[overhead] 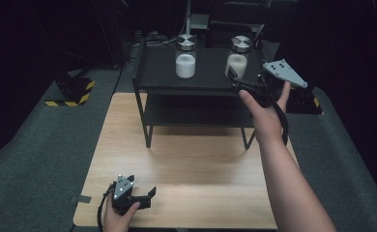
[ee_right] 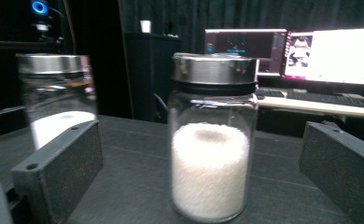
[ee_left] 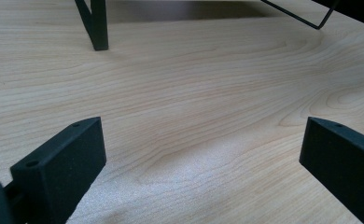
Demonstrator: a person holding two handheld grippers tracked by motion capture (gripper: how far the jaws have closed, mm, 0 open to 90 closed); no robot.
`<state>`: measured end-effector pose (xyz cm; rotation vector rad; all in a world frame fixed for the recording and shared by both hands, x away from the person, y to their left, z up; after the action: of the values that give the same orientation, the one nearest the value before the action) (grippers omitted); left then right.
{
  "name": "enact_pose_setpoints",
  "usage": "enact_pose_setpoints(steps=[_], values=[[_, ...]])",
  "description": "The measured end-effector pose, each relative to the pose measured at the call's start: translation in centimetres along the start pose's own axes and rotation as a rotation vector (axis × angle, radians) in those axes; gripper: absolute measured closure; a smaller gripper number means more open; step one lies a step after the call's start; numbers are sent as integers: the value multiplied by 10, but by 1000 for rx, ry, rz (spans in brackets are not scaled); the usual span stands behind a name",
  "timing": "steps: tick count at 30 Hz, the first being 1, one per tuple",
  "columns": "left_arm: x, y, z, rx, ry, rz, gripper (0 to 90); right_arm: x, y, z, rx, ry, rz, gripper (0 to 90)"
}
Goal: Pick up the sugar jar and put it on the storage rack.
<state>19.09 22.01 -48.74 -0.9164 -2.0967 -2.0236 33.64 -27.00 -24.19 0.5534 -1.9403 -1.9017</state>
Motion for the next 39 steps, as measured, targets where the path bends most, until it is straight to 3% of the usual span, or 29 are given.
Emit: enact_pose_setpoints(steps=[19, 32, 39], values=[[0, 0, -2, -9, 3, -1, 8, 67, -34, 3, 48, 63, -35, 0], [0, 0, -3, -14, 8, 1, 8, 111, -74, 3, 67, 93, -38, 1], [0, 0, -3, -15, 12, -1, 8, 130, -99, -2, 53, 97, -15, 1]])
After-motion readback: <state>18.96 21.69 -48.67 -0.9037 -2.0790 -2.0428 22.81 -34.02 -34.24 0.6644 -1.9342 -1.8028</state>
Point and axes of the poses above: each handheld gripper's, and its own axes: x roughly backward along the jaws, y roughly out of its top, z roughly to its left, the point moved 1 cm from there along -x, roughly forward along the jaws, and after that the axes turned 7 degrees about y, right-handed, at the moved point
